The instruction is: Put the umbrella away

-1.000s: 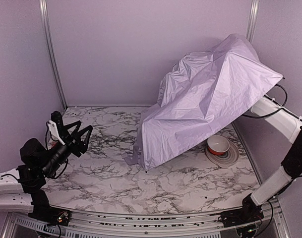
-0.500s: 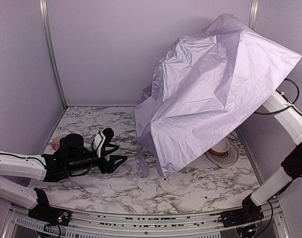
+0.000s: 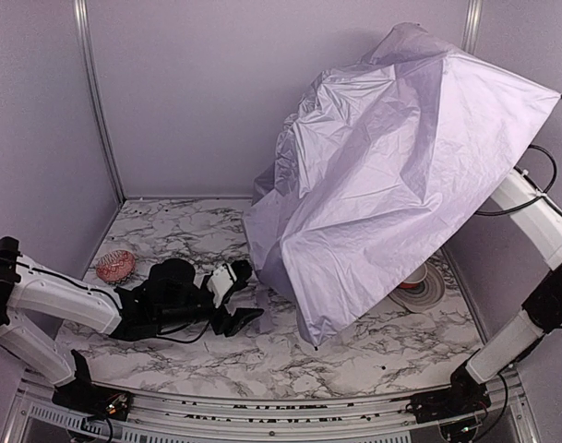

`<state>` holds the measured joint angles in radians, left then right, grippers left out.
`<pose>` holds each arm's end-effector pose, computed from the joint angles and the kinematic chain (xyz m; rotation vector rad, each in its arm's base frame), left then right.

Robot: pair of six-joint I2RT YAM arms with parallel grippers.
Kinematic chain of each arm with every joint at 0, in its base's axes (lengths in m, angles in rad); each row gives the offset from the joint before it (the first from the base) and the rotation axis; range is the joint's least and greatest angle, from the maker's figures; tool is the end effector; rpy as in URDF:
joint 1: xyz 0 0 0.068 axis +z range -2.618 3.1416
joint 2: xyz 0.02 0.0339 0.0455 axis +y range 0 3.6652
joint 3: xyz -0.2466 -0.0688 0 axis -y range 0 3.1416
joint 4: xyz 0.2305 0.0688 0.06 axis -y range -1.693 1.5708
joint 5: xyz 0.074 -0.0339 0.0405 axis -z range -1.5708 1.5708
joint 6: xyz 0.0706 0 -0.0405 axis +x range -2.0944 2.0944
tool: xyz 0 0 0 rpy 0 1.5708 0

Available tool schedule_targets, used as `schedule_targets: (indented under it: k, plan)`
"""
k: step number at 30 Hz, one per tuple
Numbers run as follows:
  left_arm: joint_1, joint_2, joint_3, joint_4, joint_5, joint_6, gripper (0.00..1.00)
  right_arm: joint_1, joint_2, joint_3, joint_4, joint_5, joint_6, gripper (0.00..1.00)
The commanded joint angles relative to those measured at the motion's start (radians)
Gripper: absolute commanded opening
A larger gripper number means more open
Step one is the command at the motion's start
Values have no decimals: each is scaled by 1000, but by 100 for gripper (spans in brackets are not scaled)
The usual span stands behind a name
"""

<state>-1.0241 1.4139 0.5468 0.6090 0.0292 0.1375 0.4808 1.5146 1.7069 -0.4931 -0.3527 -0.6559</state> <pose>0.1626 -0.2711 0.1832 1.0481 1.5585 -0.6452 0.3034 0.1858 0.4211 -1.1952 1.4222 0.2083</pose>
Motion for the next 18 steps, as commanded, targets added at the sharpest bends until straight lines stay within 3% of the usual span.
schedule_targets:
  k: [1,6,10,12,14,16,18]
  plan:
    - [7,93,57,80,-44,-13,72,14,-23,65,48,-53,13,0]
    - [6,195,87,191,140,-110,61,16,-23,87,60,-50,21,0]
    - [6,217,68,236,162,-113,26,17,-26,93,44,-56,8,0]
    - [6,203,41,262,166,-100,14,18,-28,92,31,-37,-7,0]
    - [6,188,10,280,157,-70,12,16,-32,96,16,-12,-22,0]
    - [7,183,-9,281,123,-25,0,17,-38,105,-5,-3,-41,0]
    - [13,189,-16,281,71,40,0,19,-38,128,-49,-21,-66,0]
